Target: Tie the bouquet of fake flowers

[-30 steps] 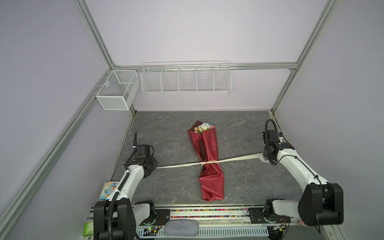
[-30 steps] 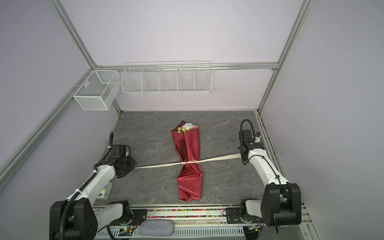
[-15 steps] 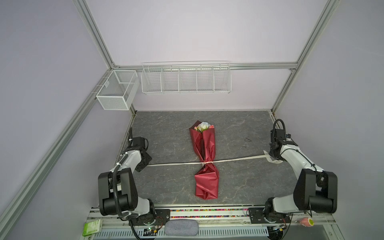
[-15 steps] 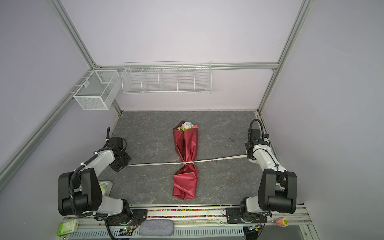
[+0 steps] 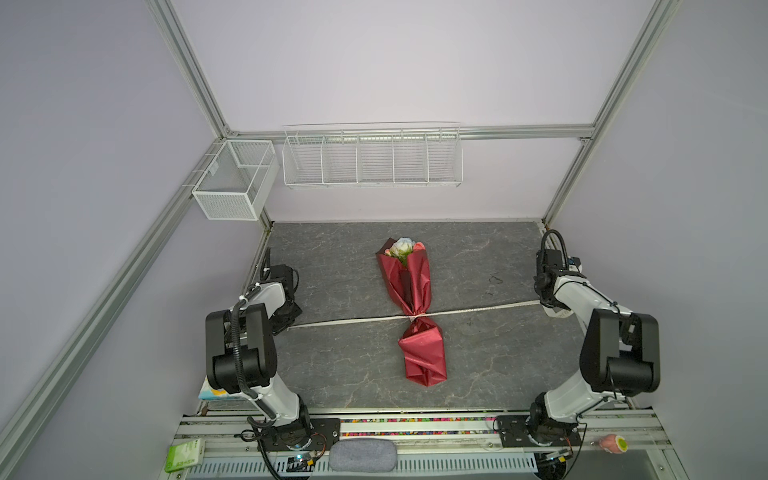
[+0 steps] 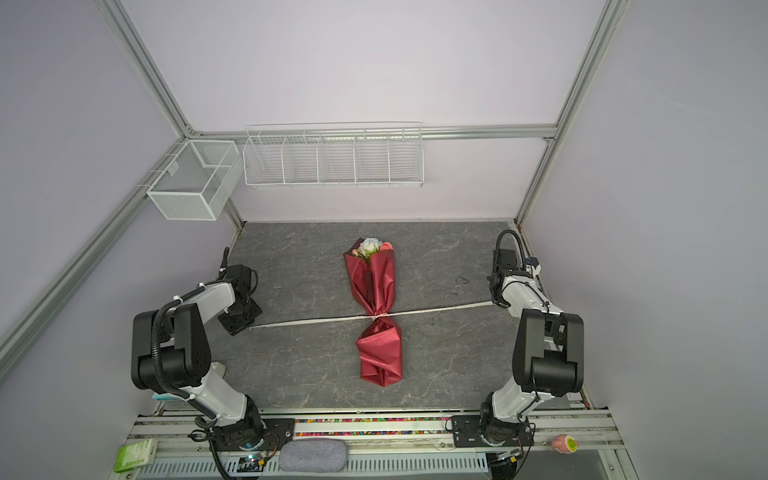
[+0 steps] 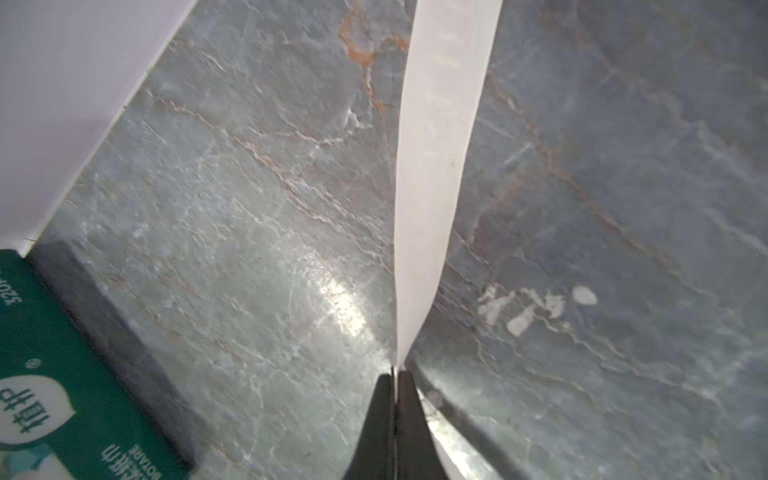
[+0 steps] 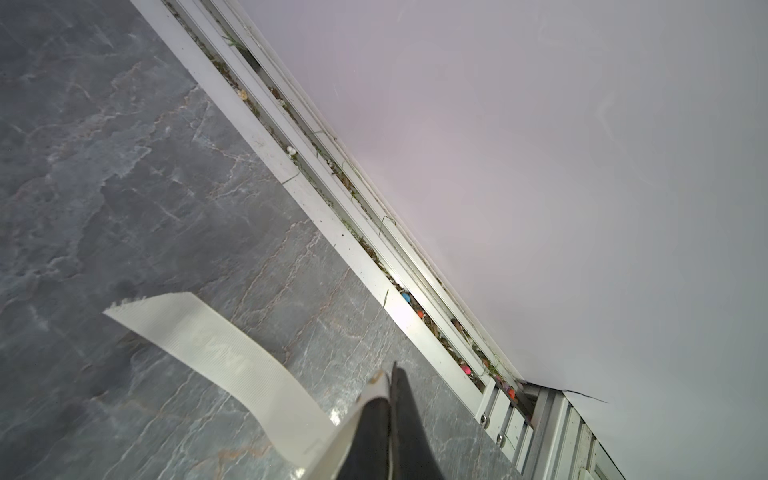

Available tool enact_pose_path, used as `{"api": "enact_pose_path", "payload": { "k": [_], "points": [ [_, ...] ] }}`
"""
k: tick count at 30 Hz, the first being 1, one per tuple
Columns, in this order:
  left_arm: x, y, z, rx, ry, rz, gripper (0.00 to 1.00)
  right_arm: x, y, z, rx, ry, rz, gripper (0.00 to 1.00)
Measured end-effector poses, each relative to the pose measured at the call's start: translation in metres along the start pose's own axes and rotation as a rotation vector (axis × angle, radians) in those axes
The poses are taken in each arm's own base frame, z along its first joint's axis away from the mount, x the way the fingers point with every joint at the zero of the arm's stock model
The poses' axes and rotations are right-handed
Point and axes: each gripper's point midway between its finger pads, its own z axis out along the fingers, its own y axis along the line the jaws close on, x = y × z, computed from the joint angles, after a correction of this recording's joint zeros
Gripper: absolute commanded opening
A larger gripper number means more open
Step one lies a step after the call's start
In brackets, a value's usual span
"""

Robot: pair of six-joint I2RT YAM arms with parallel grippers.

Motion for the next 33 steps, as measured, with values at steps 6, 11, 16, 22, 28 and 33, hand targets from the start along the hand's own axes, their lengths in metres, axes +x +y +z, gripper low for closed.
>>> {"api": "enact_pose_path", "payload": {
  "k": [6, 11, 16, 22, 28, 33],
  "points": [
    [0.000, 0.002, 0.000, -0.010, 0.003, 0.009, 0.00, -0.004, 0.000, 0.001, 0.003, -0.012, -0.018, 0.06],
    [-0.011, -0.003, -0.021, 0.007, -0.083, 0.030, 0.00, -0.013, 0.015, -0.014, -0.154, -0.033, -0.008, 0.20],
    [-0.015, -0.028, -0.057, 0.147, -0.158, 0.038, 0.47, -0.030, 0.020, -0.060, -0.409, -0.094, 0.101, 0.51],
    [-0.013, -0.035, -0.079, 0.261, -0.176, 0.022, 0.64, -0.018, 0.036, -0.100, -0.679, -0.070, 0.145, 0.70],
    [0.042, -0.056, -0.115, 0.519, -0.164, 0.123, 0.65, 0.056, 0.070, -0.169, -1.073, 0.052, 0.166, 0.69],
    [0.100, -0.103, -0.142, 0.720, -0.144, 0.359, 0.65, 0.103, 0.096, -0.204, -1.251, 0.192, 0.156, 0.69]
  ]
}}
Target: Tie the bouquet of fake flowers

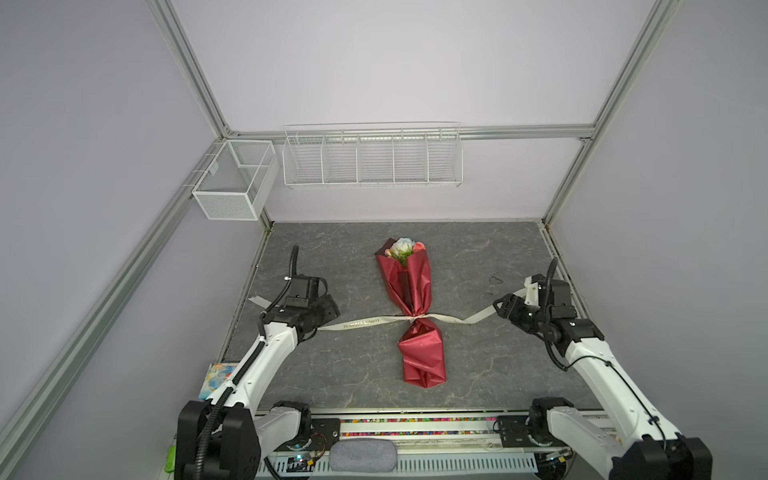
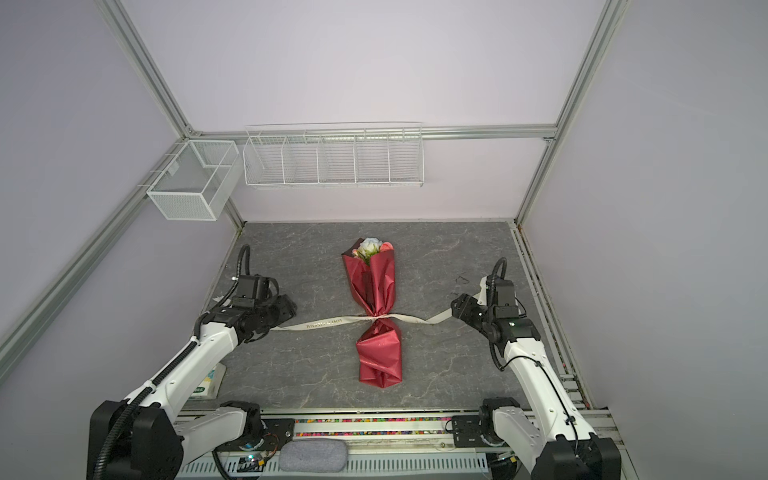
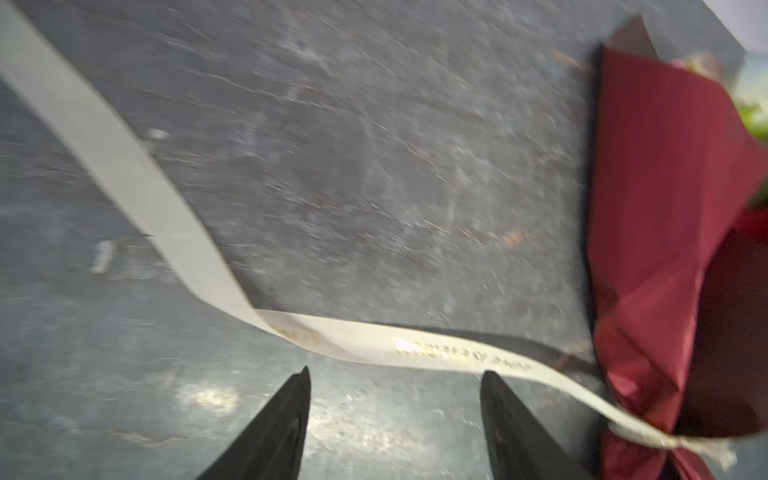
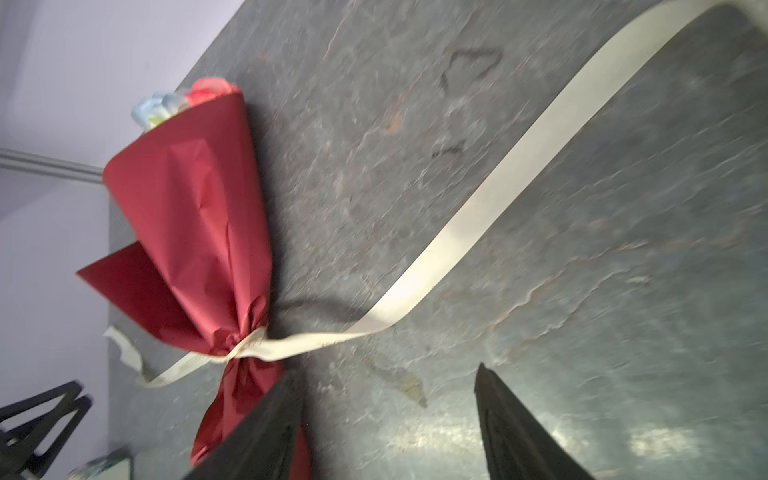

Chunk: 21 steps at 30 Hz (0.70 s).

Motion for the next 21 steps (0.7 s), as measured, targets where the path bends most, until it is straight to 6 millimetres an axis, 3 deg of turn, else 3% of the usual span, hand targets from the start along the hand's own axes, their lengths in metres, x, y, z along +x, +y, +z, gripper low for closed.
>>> {"api": "enact_pose_path", "payload": {
  "k": [6, 12, 16, 21],
  "points": [
    [0.038, -0.063, 0.006, 0.180, 0.074, 0.366, 0.64, 0.025, 0.016, 0.007, -0.062, 0.074, 0.034, 0.69],
    [0.032, -0.090, 0.018, 0.166, 0.160, 0.669, 0.65, 0.037, 0.024, 0.014, -0.073, 0.118, 0.025, 0.69],
    [0.022, -0.087, 0.030, 0.090, 0.237, 0.842, 0.64, 0.039, 0.026, 0.015, -0.074, 0.126, 0.021, 0.70],
    [0.034, -0.058, 0.052, -0.036, 0.419, 0.997, 0.63, 0.039, 0.028, 0.015, -0.077, 0.127, 0.015, 0.70]
  ]
}}
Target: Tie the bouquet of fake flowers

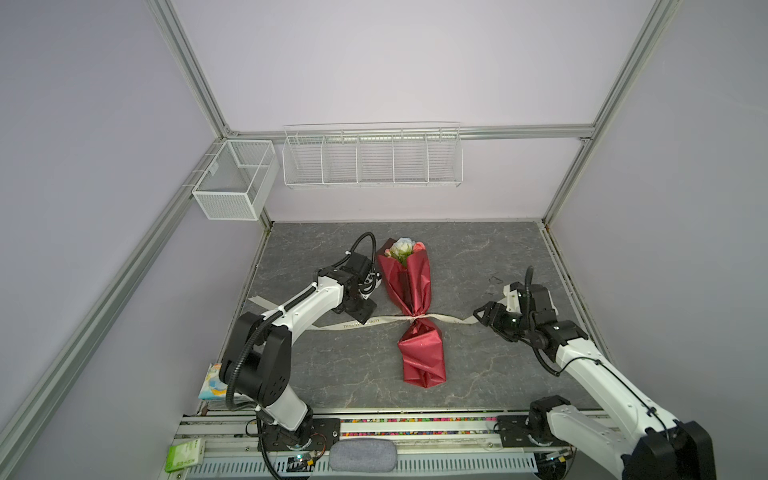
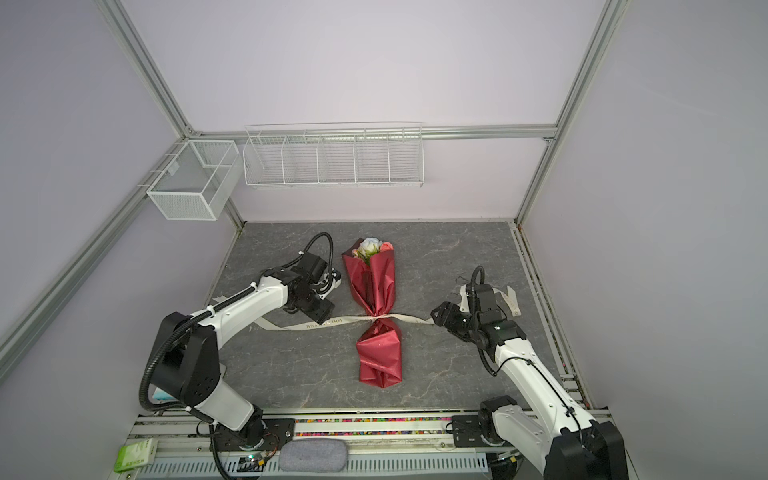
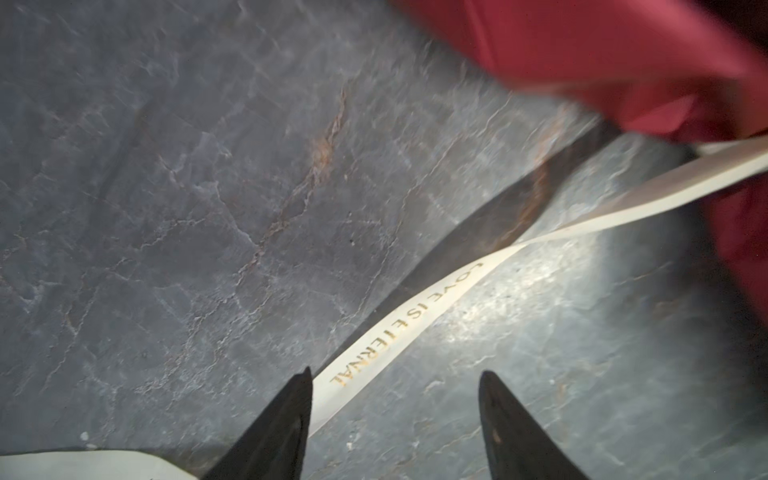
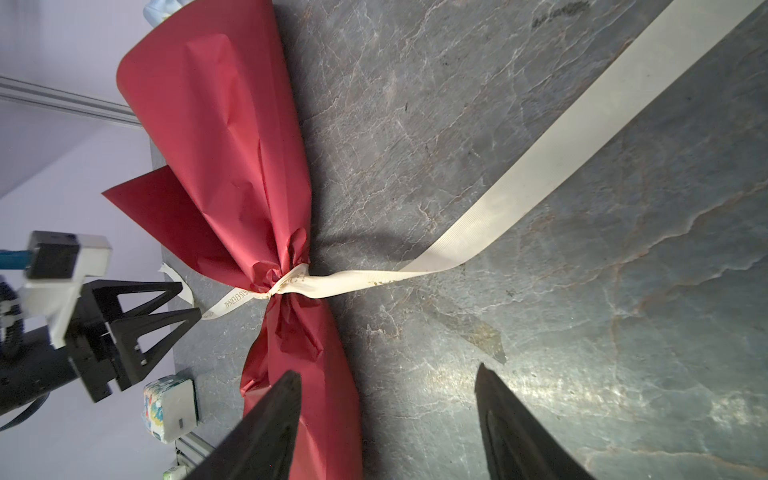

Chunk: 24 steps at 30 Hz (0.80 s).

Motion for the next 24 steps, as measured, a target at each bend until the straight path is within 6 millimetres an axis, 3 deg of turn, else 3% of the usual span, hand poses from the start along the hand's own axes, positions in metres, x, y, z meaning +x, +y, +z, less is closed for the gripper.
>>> {"api": "enact_pose_path", "payload": {
  "k": [5, 10, 14, 19, 24],
  "points": [
    [0.013, -0.001, 0.011, 0.015, 0.094, 0.080, 0.63, -0.002, 0.000, -0.002, 0.011, -0.008, -0.004, 0.70],
    [0.004, 0.000, 0.008, 0.021, 0.087, 0.126, 0.62, -0.004, -0.002, -0.004, 0.027, -0.017, -0.008, 0.71],
    [-0.001, 0.001, 0.020, 0.031, 0.113, 0.158, 0.61, -0.004, -0.005, -0.004, 0.046, -0.019, -0.011, 0.71],
    [0.006, -0.001, 0.039, 0.053, 0.176, 0.182, 0.60, -0.010, -0.006, -0.007, 0.073, -0.039, -0.023, 0.71],
    [0.010, -0.002, 0.043, 0.062, 0.198, 0.189, 0.59, -0.012, -0.009, -0.008, 0.095, -0.043, -0.031, 0.71]
  ]
}}
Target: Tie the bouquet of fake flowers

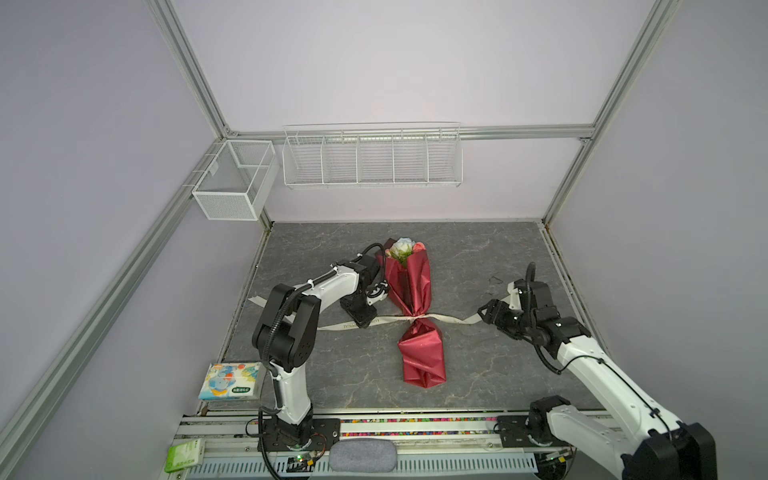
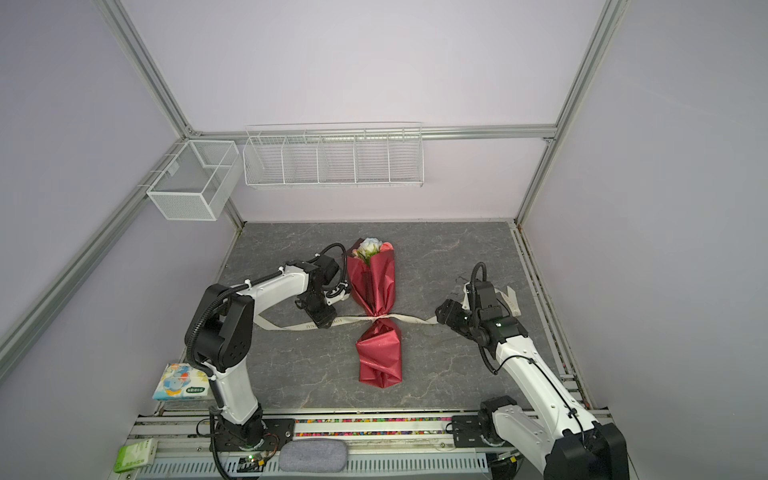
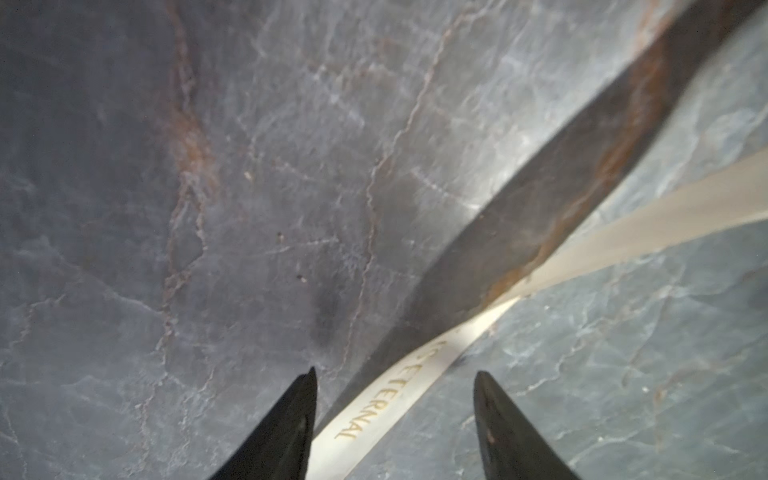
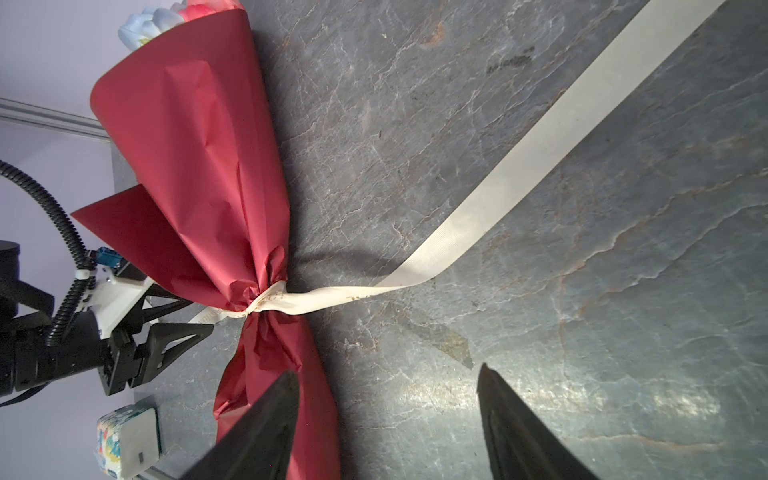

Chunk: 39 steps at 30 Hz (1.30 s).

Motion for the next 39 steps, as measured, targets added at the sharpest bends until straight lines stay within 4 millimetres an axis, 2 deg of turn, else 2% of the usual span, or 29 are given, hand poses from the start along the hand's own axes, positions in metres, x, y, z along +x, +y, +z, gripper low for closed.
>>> {"api": "enact_pose_path", "payload": {
  "k": [8, 13, 24, 27, 29, 31, 37, 39],
  "points": [
    [0.002, 0.000, 0.009, 0.002, 0.034, 0.002, 0.52, 0.004, -0.005, 0.004, 0.023, 0.021, 0.003, 0.71],
    [0.002, -0.001, 0.009, -0.002, 0.043, 0.002, 0.42, 0.005, -0.007, 0.004, 0.030, 0.024, 0.000, 0.71],
    [-0.001, -0.009, 0.008, 0.015, 0.042, -0.052, 0.05, 0.003, -0.008, 0.001, 0.037, 0.011, -0.008, 0.71],
    [-0.005, -0.021, 0.005, 0.067, 0.015, -0.091, 0.01, 0.003, -0.007, -0.001, 0.033, 0.009, -0.008, 0.72],
    [-0.007, -0.032, -0.002, 0.090, -0.014, -0.105, 0.01, 0.004, -0.005, -0.002, 0.020, 0.010, -0.007, 0.72],
    [-0.011, -0.043, -0.017, 0.115, -0.070, -0.120, 0.01, 0.004, 0.001, -0.005, -0.007, 0.007, -0.005, 0.72],
    [-0.032, -0.067, -0.085, 0.211, -0.356, -0.169, 0.00, -0.003, 0.020, -0.013, -0.101, -0.024, 0.008, 0.72],
    [-0.038, -0.074, -0.101, 0.251, -0.429, -0.183, 0.00, -0.004, 0.022, -0.014, -0.109, -0.029, 0.017, 0.72]
  ]
}}
